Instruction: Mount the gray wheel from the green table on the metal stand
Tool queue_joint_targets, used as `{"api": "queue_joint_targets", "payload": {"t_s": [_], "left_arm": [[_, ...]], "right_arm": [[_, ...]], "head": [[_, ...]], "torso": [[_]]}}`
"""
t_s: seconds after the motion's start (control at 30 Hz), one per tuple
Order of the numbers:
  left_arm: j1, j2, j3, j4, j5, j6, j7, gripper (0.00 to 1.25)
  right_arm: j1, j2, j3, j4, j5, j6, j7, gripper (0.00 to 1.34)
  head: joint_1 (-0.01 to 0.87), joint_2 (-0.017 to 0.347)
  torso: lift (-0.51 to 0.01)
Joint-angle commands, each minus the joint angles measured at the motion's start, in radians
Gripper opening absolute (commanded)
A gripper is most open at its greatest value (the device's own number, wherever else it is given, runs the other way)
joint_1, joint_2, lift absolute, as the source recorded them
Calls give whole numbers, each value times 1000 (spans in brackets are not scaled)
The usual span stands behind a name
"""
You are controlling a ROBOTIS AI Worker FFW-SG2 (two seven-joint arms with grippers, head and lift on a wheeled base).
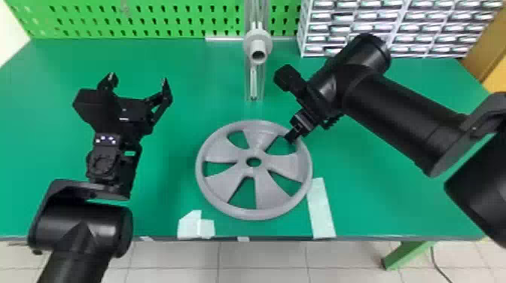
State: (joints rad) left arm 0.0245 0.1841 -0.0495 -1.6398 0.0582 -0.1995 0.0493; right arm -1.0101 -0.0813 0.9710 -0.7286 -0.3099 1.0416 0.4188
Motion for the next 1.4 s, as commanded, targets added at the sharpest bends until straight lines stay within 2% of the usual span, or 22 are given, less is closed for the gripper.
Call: {"api": "queue_joint_targets", "payload": {"t_s": [0.0, 0.17, 0.43, 0.6, 1.0, 1.37], "left_arm": [[0, 0, -1, 0, 0, 0, 0, 1065], [0, 2, 0, 0, 2, 0, 0, 1065], [0, 0, 0, 0, 2, 0, 1, 1065], [0, 2, 0, 0, 2, -1, 1, 1065], [-3, 2, -1, -2, 2, -1, 0, 1065], [-5, 2, -1, -2, 3, -1, 1, 1065]], "right_arm": [[1, 2, -2, 0, 3, 0, 0, 617], [1, 2, -2, 0, 5, 0, 0, 584], [-1, 3, -11, 0, 11, 9, -8, 604], [1, 3, -12, 0, 14, 11, -9, 529], [2, 2, -17, 2, 9, 11, -9, 526], [10, 2, -23, 18, -20, 2, -9, 492]], "head": [[867, 52], [867, 52], [867, 52], [867, 52], [867, 52], [867, 52]], "torso": [[-100], [-100], [-100], [-100], [-100], [-100]]}}
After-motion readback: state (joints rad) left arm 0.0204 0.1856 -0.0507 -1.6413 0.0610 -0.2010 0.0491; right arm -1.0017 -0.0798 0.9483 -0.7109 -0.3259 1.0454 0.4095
